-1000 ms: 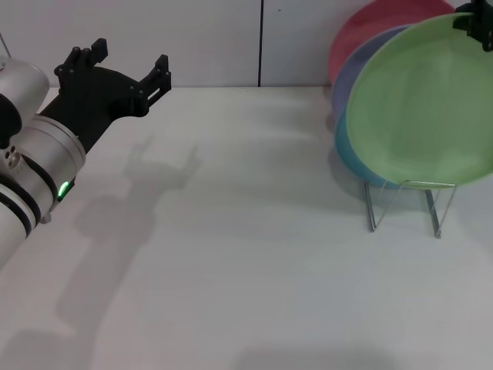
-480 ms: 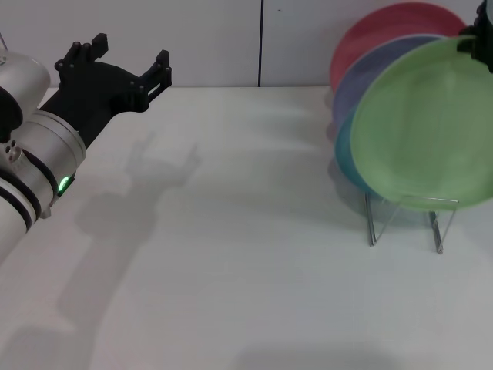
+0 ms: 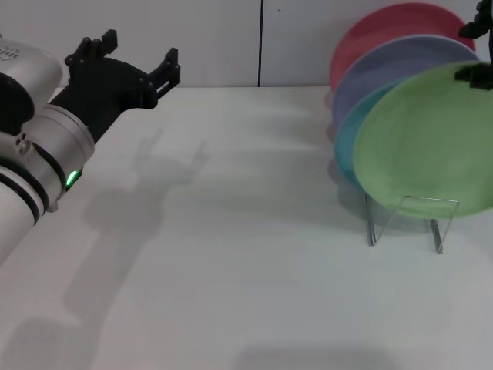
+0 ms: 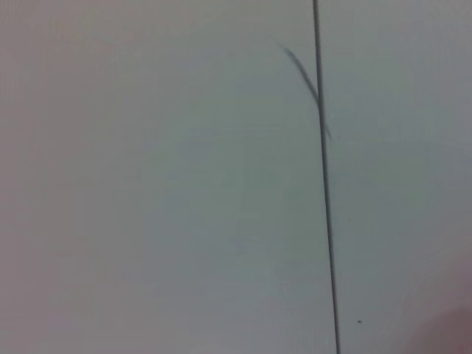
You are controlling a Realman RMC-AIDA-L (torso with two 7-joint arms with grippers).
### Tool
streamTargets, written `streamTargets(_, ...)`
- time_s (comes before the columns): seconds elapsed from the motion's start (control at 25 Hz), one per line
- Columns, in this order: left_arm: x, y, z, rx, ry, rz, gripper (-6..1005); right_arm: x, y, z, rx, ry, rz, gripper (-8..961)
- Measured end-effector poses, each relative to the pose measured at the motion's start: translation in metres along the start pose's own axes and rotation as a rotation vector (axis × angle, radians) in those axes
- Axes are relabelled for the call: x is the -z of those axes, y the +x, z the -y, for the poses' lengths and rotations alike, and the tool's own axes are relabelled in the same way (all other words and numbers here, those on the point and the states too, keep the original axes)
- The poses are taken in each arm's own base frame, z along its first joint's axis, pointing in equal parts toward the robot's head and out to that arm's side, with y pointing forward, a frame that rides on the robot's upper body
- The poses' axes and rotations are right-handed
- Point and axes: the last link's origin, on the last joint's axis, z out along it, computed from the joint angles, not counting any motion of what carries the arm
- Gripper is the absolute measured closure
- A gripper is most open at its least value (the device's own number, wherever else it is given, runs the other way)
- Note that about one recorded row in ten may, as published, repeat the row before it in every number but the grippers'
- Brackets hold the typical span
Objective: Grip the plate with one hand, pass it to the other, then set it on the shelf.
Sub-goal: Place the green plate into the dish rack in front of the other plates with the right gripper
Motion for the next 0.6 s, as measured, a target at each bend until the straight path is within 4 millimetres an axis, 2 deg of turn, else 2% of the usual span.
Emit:
streamTargets(0.2,-0.004,0.002,-0.002,-0.006,-0.011,-0.002,139,0.007,-0.007,-0.009,-0.007,-0.079,0.007,354)
streamTargets(0.36,-0.005,0.004,-0.003,-0.010,-0.014,-0.005,139,0.012,-0.013,-0.015,0.002,-0.104,0.037,348)
streamTargets(0.48,-0.007,0.005,-0.002,-0.014,-0.014,-0.009,139,0.018,-0.019,-0.011,-0.029,-0.058,0.095,343)
streamTargets(0.52,-0.007,0.005,-0.002,-0.015,-0.011,-0.012,139,0.019,-0.019,-0.001,-0.085,0.031,0.157,342)
streamTargets(0.56,-0.007,0.005,-0.002,-0.015,-0.011,-0.012,139,0.019,-0.019,-0.001,-0.085,0.031,0.157,340)
streamTargets(0.6,-0.007,0.005,0.001,-0.019,0.000,-0.023,139,0.021,-0.015,0.013,-0.146,0.158,0.243,339)
